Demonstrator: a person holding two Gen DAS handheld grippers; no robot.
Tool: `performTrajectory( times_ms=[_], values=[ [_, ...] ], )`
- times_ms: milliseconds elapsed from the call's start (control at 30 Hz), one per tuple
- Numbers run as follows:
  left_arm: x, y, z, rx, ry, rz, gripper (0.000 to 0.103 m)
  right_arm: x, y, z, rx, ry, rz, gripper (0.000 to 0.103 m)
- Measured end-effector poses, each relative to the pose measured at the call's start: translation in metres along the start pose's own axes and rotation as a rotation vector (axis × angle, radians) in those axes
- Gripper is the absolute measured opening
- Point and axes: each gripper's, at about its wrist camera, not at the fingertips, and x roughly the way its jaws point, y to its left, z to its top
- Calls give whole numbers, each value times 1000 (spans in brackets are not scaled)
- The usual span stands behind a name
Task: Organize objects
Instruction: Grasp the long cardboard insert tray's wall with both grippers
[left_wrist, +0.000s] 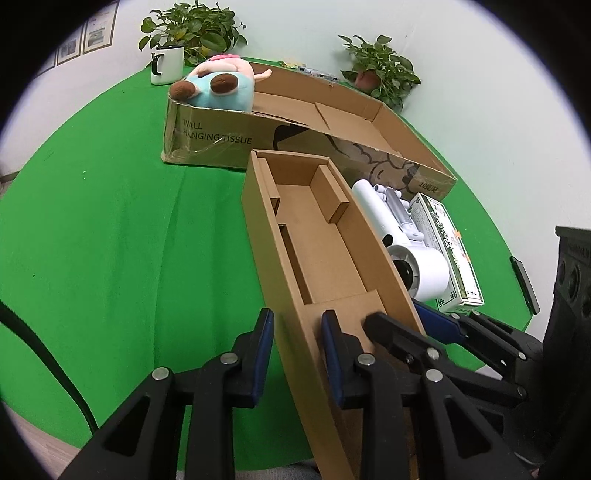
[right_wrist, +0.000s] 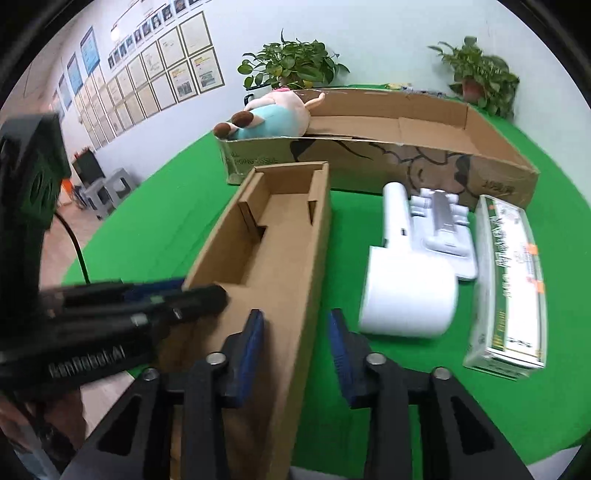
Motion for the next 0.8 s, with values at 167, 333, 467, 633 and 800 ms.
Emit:
performTrajectory(
  times_ms=[167, 333, 467, 633, 800],
  values=[
    [-1, -6, -3, 12, -19, 19, 18, -2, 5, -3, -10, -23, -20, 17],
    [-3, -8, -1, 25, -23, 30, 17, -6, 3, -4, 9, -22, -39, 10],
    [-16, -14, 3, 56, -72, 40, 16, -12, 5, -4, 17, -52, -52, 10],
    [-33, -24, 16, 99, -143, 35, 16, -34, 9, 5, 13, -131, -73, 10],
    [-49, -38, 39, 157, -219, 43, 15, -53, 12, 23, 5, -210, -95, 10]
  ],
)
